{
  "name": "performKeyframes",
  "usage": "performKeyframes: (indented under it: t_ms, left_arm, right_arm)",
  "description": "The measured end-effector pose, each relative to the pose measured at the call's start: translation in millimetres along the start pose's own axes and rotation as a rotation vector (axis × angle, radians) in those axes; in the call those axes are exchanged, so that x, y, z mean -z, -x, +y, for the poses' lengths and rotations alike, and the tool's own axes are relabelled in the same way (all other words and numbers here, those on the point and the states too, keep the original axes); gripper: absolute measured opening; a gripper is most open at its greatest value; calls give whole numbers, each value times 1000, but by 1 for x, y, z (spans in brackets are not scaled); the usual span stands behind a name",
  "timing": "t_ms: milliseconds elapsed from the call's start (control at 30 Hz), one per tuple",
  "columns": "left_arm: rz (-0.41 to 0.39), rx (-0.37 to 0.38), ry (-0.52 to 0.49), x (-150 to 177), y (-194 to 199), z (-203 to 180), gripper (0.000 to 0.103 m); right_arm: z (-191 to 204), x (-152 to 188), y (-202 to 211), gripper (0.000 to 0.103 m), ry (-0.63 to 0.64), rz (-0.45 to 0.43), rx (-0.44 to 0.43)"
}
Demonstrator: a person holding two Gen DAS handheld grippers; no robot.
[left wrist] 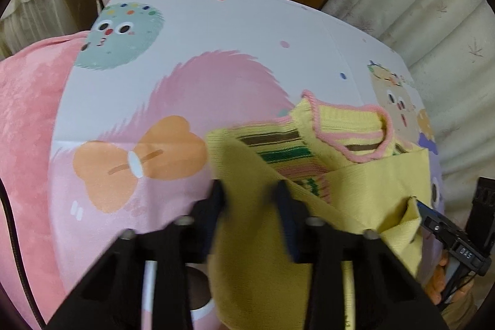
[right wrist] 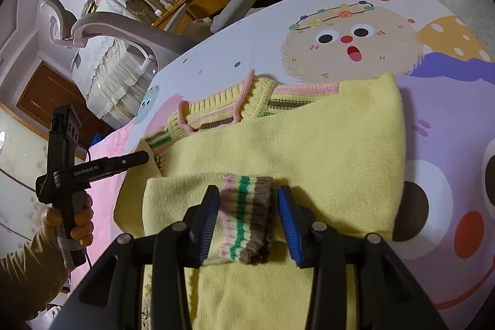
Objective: Fold large clothes
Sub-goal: 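Smooth the folded sleeve flat with the left gripper while the right gripper releases the cuff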
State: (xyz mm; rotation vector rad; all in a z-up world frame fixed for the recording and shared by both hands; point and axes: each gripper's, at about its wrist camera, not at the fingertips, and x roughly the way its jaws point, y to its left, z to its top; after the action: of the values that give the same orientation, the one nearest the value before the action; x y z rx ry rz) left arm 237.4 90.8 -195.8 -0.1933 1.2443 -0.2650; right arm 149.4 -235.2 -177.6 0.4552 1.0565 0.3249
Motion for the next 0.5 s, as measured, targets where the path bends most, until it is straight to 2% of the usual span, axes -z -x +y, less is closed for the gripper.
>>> performKeyframes:
  t_ms: [33, 67, 100, 133, 233, 333, 400, 500]
  left_arm:
    - [-9, 0, 7, 1, 1, 1, 18]
    - [-16, 1, 13, 1, 4, 3, 16]
    - [-31, -5, 17, 3, 6, 2, 16]
    - [-44, -15, 15, 4, 8, 1, 15]
    - [-74, -21, 32, 7, 15, 2, 15]
    - [-83, -8, 88, 9, 19, 10, 15]
    - [-86, -5, 117, 9, 18, 13, 15]
    - [-98, -10, 149, 9, 16, 16, 15]
  right_arm:
    - [4, 0, -1, 39, 21, 7, 7]
    - [9, -1, -3, 36, 55, 20, 54]
    - [12, -1, -4, 13, 78, 25, 87]
    - [17, -1, -3, 4, 106, 32, 114]
    - [35, -4, 24, 4, 151, -41, 111]
    - [57, -12, 65, 4, 226, -170, 133]
    - [63, -20, 84, 4, 250, -244, 190]
    - [53, -35, 85, 3, 249, -274, 290]
